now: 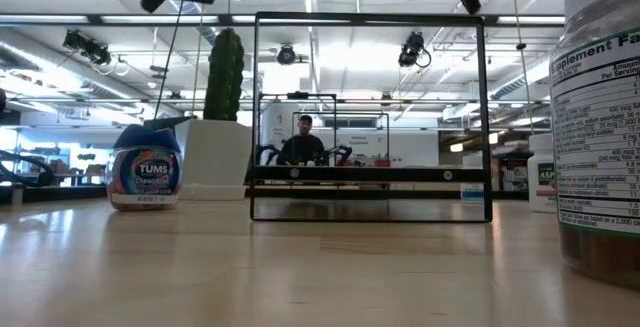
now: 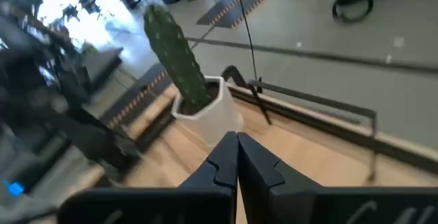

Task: Pick and place medicine bottles onto shelf by color
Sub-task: Put the blue medicine bottle on the shelf

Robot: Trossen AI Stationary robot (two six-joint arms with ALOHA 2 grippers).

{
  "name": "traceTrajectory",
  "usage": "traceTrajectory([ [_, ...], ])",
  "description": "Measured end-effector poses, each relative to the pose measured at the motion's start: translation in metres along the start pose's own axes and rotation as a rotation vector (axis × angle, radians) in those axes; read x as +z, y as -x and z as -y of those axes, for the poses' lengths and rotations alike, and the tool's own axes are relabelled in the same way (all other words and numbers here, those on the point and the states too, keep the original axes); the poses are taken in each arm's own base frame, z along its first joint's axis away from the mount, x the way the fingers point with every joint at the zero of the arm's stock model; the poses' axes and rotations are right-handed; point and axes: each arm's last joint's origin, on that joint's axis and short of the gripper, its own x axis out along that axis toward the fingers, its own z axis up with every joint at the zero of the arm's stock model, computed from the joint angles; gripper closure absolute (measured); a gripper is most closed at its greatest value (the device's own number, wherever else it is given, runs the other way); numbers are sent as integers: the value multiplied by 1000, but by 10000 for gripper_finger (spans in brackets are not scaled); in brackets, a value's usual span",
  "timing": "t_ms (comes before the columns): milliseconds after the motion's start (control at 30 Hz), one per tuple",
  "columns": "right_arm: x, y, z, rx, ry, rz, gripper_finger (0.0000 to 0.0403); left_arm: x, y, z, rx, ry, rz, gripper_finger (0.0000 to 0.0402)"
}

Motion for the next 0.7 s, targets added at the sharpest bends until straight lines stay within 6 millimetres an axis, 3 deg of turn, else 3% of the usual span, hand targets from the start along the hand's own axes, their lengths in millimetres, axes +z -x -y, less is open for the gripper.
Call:
traceTrajectory([
  [100, 19, -1, -16, 34, 1, -5, 393, -7, 0, -2, -8, -5, -80, 167],
  [233, 33, 0, -33, 81, 149, 23, 393, -12, 0, -4, 14, -24, -144, 175],
  [433, 30, -2, -38, 92, 212, -4, 393, -30, -11, -11, 114, -79, -355, 181],
  [700, 26, -3, -34, 62, 268, -53, 393, -51, -42, -12, 149, -64, -648, 133],
])
